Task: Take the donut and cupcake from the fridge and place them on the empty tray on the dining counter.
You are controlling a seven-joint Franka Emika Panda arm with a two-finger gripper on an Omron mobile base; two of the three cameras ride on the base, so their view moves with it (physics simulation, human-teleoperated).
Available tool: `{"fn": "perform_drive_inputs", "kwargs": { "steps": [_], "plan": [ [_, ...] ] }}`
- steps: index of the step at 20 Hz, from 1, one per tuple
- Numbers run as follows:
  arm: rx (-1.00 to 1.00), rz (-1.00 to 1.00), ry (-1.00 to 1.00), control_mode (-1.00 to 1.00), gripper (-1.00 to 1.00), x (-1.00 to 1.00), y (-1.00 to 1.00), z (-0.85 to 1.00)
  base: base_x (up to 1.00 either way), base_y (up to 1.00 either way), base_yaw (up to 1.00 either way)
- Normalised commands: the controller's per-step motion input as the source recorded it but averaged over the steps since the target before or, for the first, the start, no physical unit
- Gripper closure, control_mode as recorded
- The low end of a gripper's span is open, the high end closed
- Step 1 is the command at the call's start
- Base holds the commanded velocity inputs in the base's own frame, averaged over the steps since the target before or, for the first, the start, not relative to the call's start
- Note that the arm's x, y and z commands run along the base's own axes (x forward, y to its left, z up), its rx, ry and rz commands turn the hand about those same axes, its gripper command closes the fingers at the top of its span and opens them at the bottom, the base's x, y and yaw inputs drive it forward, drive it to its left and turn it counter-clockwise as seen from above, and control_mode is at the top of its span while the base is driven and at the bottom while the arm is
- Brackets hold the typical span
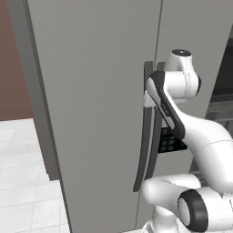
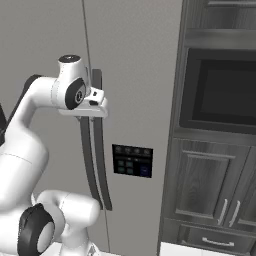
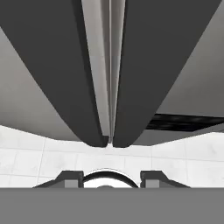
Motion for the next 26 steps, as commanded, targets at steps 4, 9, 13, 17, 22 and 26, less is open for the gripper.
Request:
{"fn": "perform_drive_inputs", "kwargs": {
  "steps": [4, 9, 13, 17, 22, 26],
  "plan": [
    [0.00, -0.02, -0.12, -1.00, -1.00, -0.61, 0.00, -0.09, 0.00, 0.00, 0.00],
    [0.00, -0.02, -0.25, -1.00, -1.00, -1.00, 0.00, -0.34, 0.00, 0.00, 0.00],
    [-0.03, 0.00, -0.36, -1.00, -1.00, -0.96, 0.00, -0.31, 0.00, 0.00, 0.00],
    [-0.01, 0.00, -0.22, -1.00, -1.00, -0.49, 0.00, -0.35, 0.00, 0.00, 0.00],
    [0.00, -0.01, -0.05, -1.00, -1.00, -0.10, 0.02, -0.25, 0.00, 0.00, 0.00],
    [0.00, -0.02, 0.00, -1.00, -1.00, -0.29, 0.00, -0.22, 0.00, 0.00, 0.00]
  ]
}}
